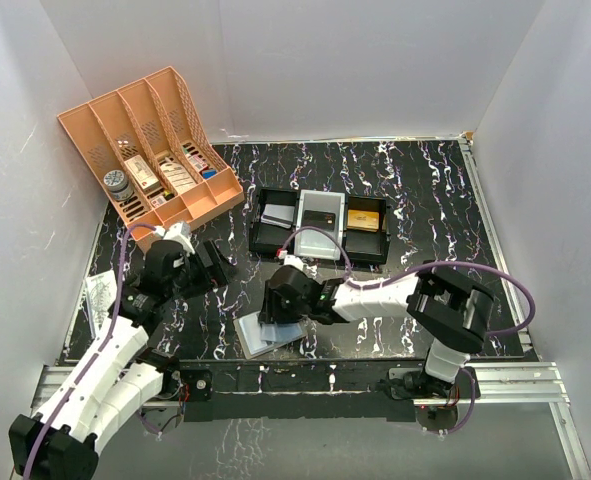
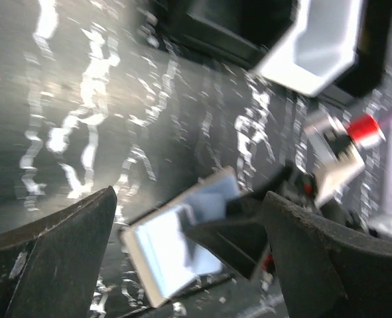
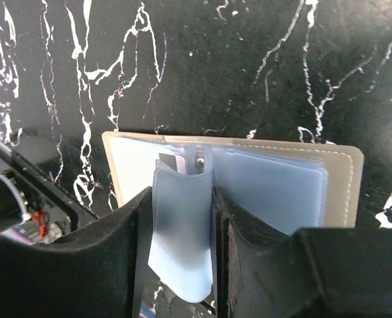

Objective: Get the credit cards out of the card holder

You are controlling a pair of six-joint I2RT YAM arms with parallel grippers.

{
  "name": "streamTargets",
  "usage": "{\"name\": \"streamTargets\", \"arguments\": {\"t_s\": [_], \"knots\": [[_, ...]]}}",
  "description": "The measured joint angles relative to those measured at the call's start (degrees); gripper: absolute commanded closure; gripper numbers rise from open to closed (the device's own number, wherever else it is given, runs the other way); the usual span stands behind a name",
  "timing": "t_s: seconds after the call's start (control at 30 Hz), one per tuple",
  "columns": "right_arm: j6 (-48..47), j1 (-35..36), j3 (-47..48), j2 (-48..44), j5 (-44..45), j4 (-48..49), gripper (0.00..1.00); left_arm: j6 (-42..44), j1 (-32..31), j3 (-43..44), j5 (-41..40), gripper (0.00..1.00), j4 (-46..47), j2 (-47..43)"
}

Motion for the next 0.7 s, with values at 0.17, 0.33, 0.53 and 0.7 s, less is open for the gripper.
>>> {"name": "streamTargets", "arguments": {"t_s": [0.17,0.33,0.53,0.7], "knots": [[3.58,-3.80,-6.16,-1.77,-6.86,8.44,0.66,-6.03,-0.02,-7.65,17.35,0.13,9.97,-0.07],[5.84,-5.16,-8.68,-1.81,-10.05,13.11,0.68,-9.62,-0.33,-14.27,25.29,0.15,15.63,-1.07],[7.19,-5.70,-10.08,-1.81,-11.63,15.80,0.68,-12.50,-2.25,-19.52,29.22,0.25,20.90,-0.61],[7.32,-5.75,-10.27,-1.81,-12.11,15.98,0.67,-13.33,-4.94,-20.92,29.33,0.30,20.76,-2.21]]}}
